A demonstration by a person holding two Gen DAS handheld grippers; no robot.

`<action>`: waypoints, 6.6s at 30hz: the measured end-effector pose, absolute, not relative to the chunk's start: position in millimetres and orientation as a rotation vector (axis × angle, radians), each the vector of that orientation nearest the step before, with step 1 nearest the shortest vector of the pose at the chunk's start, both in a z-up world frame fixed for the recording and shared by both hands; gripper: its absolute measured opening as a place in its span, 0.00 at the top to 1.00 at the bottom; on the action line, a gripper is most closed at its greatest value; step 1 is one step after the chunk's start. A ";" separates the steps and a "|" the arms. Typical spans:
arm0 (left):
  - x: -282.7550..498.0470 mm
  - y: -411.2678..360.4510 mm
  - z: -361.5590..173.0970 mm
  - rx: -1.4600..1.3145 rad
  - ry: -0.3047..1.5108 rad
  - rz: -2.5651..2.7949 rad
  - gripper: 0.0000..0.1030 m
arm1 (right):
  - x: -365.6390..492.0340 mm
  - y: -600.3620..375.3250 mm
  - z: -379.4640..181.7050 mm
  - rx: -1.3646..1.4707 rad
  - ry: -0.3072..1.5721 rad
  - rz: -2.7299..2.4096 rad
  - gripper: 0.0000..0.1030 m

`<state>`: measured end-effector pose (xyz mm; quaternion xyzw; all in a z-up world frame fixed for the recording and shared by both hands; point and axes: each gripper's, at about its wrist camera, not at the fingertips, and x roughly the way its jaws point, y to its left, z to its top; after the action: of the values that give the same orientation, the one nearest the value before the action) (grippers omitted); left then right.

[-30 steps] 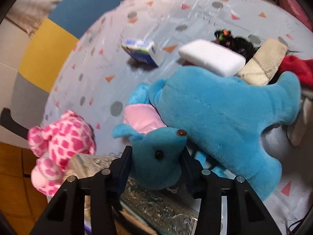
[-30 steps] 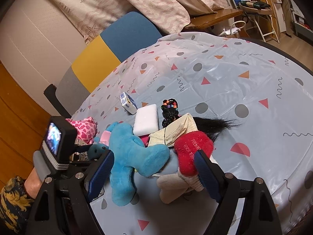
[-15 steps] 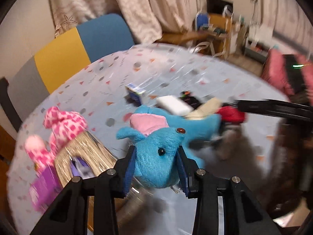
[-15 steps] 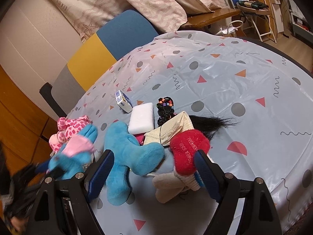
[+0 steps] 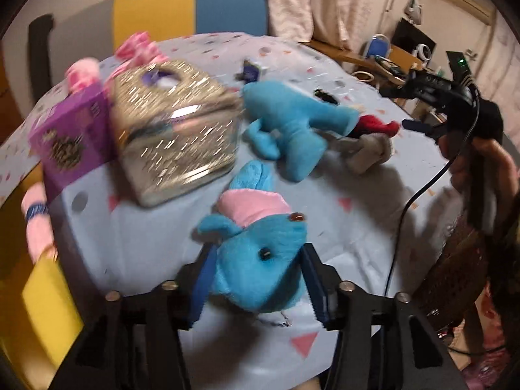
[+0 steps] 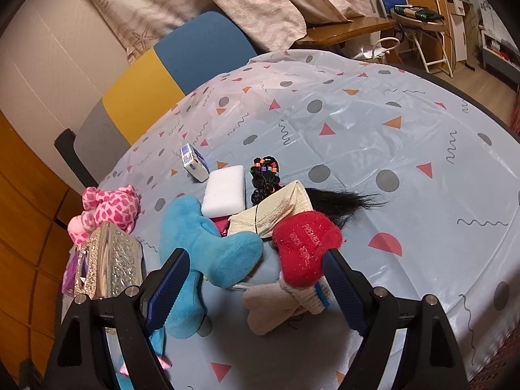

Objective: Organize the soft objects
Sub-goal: 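Lift the blue plush dog with the left tool while the right tool grasps the soap box, then carry the blue dog into the gold tray with the left tool while the right holds the soap box, then carry the soap box to the gold tray and release it with the right tool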

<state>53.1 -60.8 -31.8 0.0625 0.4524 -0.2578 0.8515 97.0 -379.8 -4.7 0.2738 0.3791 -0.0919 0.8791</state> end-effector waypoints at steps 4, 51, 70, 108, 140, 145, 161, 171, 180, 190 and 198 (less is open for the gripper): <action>45.6 -51.8 -30.8 0.119 0.935 -0.523 0.32 | 98.5 -376.6 -5.8 0.543 0.805 -0.211 0.17; 72.5 -33.7 -79.9 -0.056 0.888 -0.567 0.57 | 422.8 -303.1 -67.6 0.028 1.138 -0.144 0.77; 70.9 -46.4 -78.6 -0.045 0.874 -0.513 0.58 | 142.1 -262.3 -23.7 0.098 1.146 0.270 0.77; 66.1 173.3 22.9 -0.308 0.690 -0.028 0.62 | 120.3 -230.9 -83.0 -0.015 1.250 0.127 0.77; 78.5 194.2 3.7 -0.261 0.707 0.214 0.39 | 119.9 -229.4 -83.1 -0.025 1.245 0.107 0.77; 50.8 171.3 11.0 -0.232 0.679 0.171 0.34 | 116.1 -223.6 -81.9 -0.030 1.251 0.132 0.77; 13.5 166.6 7.7 -0.235 0.669 0.172 0.30 | 89.0 -135.5 -41.7 0.000 1.206 0.411 0.77; -7.5 220.9 14.3 -0.314 0.626 0.306 0.29 | 78.3 -0.4 -12.6 -0.110 1.175 0.777 0.77; -23.8 252.7 13.7 -0.360 0.601 0.396 0.25 | 74.7 89.8 -24.2 -0.156 1.248 0.989 0.77; -31.1 264.4 4.1 -0.372 0.623 0.426 0.25 | 83.3 127.2 -67.7 -0.222 1.312 0.925 0.55; -24.5 258.2 -4.9 -0.374 0.653 0.405 0.25 | 80.2 106.1 -51.3 -0.209 1.227 0.876 0.54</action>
<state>-24.5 258.2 -4.9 -0.1812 0.3167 0.1962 0.9101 80.2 106.1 -51.3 -0.0946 0.5560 0.3970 0.7241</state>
